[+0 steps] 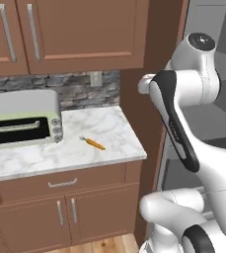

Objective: Open the fridge, remove the tangerine, carrot, and fish, and place them on any counter.

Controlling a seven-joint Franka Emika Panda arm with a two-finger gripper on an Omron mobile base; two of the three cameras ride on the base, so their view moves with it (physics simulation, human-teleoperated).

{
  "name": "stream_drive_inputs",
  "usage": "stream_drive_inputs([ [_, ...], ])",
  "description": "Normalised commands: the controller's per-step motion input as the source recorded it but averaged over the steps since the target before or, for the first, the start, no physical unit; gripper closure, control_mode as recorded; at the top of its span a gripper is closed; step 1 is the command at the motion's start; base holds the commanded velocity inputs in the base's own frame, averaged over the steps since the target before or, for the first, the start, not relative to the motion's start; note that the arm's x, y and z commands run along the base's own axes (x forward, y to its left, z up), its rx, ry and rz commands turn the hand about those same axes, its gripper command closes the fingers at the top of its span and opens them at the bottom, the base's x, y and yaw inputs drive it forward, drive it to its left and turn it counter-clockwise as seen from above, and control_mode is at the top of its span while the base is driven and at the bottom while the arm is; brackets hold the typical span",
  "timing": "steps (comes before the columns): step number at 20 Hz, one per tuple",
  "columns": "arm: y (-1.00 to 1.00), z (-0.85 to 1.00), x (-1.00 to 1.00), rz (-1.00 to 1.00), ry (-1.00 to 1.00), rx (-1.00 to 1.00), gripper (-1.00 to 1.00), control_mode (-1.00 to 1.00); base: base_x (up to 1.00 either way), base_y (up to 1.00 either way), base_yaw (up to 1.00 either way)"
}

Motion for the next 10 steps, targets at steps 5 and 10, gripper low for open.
stream_drive_inputs([
  [5, 0.00, 0.00, 0.00, 0.00, 0.00, 0.00, 1.00, 1.00, 0.17, 0.63, 0.00],
  [10, 0.00, 0.00, 0.00, 0.00, 0.00, 0.00, 1.00, 1.00, 0.56, 0.50, 0.00],
])
